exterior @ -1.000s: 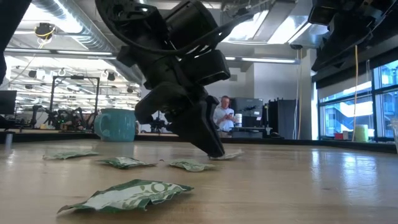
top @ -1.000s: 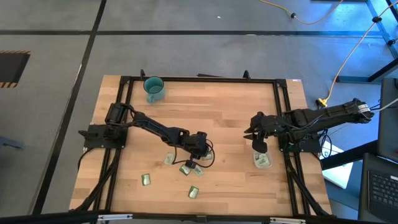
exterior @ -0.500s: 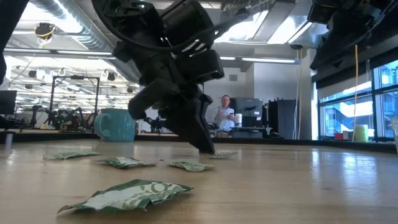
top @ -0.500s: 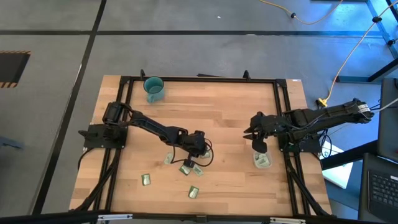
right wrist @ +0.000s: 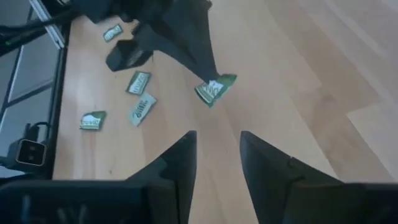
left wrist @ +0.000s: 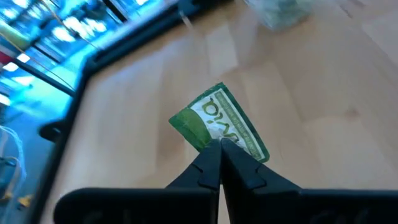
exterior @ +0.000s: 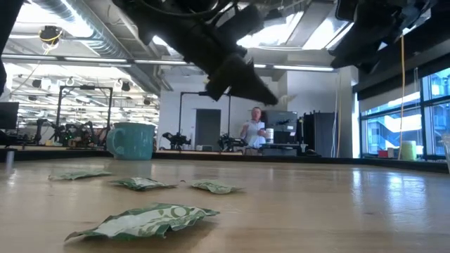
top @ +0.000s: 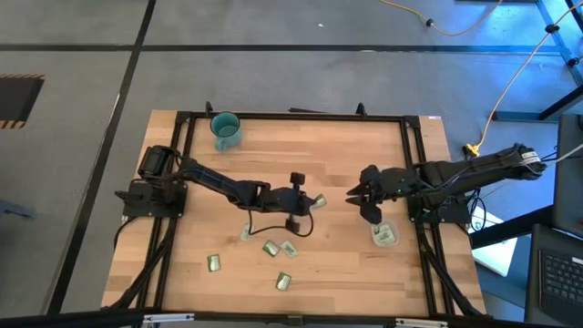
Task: Pick and place items into bin
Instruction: Put the green stevia packet into the transparent bin
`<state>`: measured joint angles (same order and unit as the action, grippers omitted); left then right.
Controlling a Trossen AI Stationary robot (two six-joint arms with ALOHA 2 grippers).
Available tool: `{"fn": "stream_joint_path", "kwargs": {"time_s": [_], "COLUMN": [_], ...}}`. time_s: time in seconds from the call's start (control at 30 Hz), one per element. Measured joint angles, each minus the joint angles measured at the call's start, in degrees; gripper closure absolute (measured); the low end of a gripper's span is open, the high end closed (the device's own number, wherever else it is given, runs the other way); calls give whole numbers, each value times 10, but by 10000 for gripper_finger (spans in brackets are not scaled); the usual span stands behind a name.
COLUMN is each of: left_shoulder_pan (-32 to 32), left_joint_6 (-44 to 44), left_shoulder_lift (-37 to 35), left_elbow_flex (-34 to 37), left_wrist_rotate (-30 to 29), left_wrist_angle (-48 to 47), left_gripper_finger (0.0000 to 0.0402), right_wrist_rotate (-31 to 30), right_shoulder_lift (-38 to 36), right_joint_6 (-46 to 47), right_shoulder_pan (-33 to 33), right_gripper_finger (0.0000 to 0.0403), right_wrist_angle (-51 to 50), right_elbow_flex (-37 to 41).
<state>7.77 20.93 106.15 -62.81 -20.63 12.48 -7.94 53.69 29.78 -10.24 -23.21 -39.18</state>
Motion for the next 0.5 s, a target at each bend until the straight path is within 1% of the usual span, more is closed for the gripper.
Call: {"fn": "stream_joint_path", "kwargs": {"time_s": [0.17, 0.33, 0.43, 0.5], "left_shoulder_pan": [0, 0, 0, 1], "left_joint_6": [23, 24, 24, 24], "left_shoulder_lift": [0, 0, 0, 0], "left_elbow_flex": [0, -1, -1, -1], "left_wrist_rotate": [-9, -9, -9, -9], "left_wrist_angle": [45, 55, 58, 61], "left_gripper_finger": [399, 397, 399, 399], "right_wrist_rotate": [0, -1, -1, 0], "right_shoulder_lift": [31, 66, 84, 92], "right_joint_6": [4, 15, 17, 42], "right_shoulder_pan": [4, 13, 12, 15], "right_gripper_finger": [244, 205, 195, 193], "right_wrist_angle": [26, 99, 124, 130], "right_elbow_flex": [0, 0, 0, 0]}}
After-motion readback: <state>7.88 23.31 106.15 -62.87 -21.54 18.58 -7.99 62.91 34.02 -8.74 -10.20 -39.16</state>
